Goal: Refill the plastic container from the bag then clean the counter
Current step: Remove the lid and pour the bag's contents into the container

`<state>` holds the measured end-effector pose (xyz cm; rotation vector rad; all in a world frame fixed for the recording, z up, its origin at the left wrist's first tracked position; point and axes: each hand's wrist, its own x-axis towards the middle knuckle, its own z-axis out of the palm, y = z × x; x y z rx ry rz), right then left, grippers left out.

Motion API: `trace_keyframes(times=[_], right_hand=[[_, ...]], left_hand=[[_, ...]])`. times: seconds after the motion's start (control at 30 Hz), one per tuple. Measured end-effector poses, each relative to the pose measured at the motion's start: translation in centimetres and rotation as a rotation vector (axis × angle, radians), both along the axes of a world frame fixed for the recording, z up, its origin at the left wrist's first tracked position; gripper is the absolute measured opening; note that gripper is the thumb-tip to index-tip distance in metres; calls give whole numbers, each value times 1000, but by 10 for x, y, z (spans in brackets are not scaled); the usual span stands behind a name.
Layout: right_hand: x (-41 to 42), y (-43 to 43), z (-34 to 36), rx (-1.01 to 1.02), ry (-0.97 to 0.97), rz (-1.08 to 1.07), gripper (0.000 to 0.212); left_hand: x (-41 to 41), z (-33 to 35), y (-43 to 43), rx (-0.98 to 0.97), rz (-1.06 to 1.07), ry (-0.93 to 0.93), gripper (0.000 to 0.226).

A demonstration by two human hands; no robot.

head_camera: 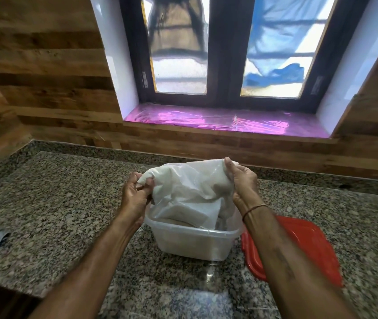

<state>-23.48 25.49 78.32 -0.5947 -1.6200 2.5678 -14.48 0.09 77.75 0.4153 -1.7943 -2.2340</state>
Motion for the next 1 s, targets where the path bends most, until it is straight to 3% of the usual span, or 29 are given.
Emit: trace_keyframes(times=[0.13,0.33,0.67,0.77,0.9,1.0], right_hand=[[-7,-8,-5,134,-22,-36,45],[-17,12,-4,86,26,34,18],[-19,43,18,185,140,143,24],[-18,57,29,225,159,269,23],[-17,67,38,324,199,386,21],[-17,61,40,334,223,430,21]], left_hand=[[4,-1,8,-142,17,29,17],[11,-3,1,-270,29,72,20],[19,0,-31,-572,53,34,21],[22,13,-41,-669,-42,9,21],[28,39,-47,-617,-319,-19,15],[15,54,-27,-958,-315,-90,39]])
